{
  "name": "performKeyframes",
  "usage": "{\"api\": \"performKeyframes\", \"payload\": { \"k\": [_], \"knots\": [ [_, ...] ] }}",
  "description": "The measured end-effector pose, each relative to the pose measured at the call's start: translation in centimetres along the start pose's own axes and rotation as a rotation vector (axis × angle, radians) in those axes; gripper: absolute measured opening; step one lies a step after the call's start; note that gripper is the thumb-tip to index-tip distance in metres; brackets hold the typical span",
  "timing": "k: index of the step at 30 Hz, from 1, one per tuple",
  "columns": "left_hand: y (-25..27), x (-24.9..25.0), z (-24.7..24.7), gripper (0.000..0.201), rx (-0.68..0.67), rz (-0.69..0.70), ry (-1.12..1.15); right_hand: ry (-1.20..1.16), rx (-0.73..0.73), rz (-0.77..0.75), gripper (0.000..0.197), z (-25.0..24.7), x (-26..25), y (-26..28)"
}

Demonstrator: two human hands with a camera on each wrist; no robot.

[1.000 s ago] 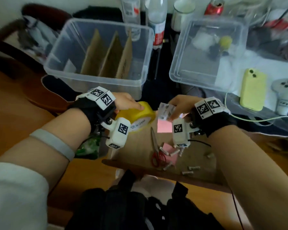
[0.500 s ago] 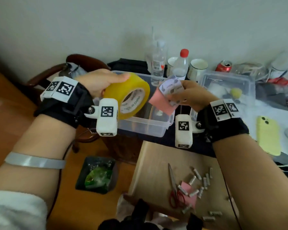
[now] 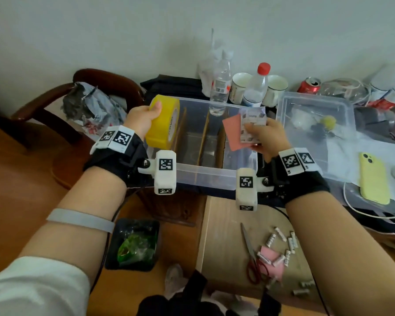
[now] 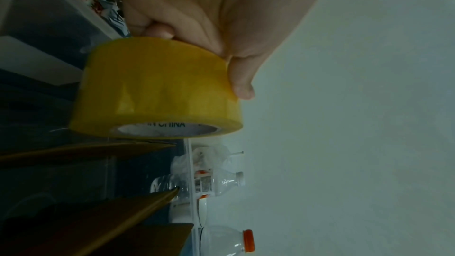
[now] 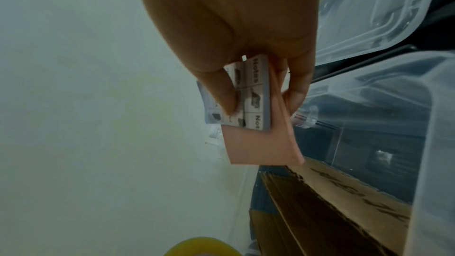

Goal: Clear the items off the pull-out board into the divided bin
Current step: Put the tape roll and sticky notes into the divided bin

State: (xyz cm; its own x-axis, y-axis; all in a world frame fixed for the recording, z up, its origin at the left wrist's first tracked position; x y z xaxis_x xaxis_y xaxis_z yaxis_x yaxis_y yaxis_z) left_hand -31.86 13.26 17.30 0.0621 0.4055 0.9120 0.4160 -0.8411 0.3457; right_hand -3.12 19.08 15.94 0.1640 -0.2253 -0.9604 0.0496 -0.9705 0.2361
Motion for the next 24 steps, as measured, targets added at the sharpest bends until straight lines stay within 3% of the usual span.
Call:
{"api": "performKeyframes", "payload": {
  "k": [6, 16, 24],
  "knots": [
    [-1.9, -0.5, -0.6, 0.033, 0.038, -0.035, -0.137, -0.065, 0.056, 0.038, 0.013, 0.6, 0.7, 0.0],
    [-3.7, -3.2, 2.4, 0.052, 0.034, -0.184, -0.636, -0.065, 0.141, 0.091, 0.006, 0.6, 1.8, -0.3],
    [-4.8, -5.7, 2.2, 0.055, 0.003, -0.288, -0.759, -0.055, 0.149, 0.099, 0.021, 0.2, 2.6, 0.0]
  ]
}}
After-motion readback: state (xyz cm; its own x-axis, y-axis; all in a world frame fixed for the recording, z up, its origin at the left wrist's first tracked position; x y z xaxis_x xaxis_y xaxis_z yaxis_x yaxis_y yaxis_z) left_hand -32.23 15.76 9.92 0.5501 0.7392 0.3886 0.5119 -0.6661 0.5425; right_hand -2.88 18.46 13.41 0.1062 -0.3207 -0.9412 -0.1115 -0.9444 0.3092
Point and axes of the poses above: each hand's wrist, its own y-axis away from the middle knuckle, its own z-axis out of the palm, x = y × z, the point moved 9 cm from there along -y, towards the middle knuckle, and after that the axes turned 4 degrees about -z, right-handed, at the moved point
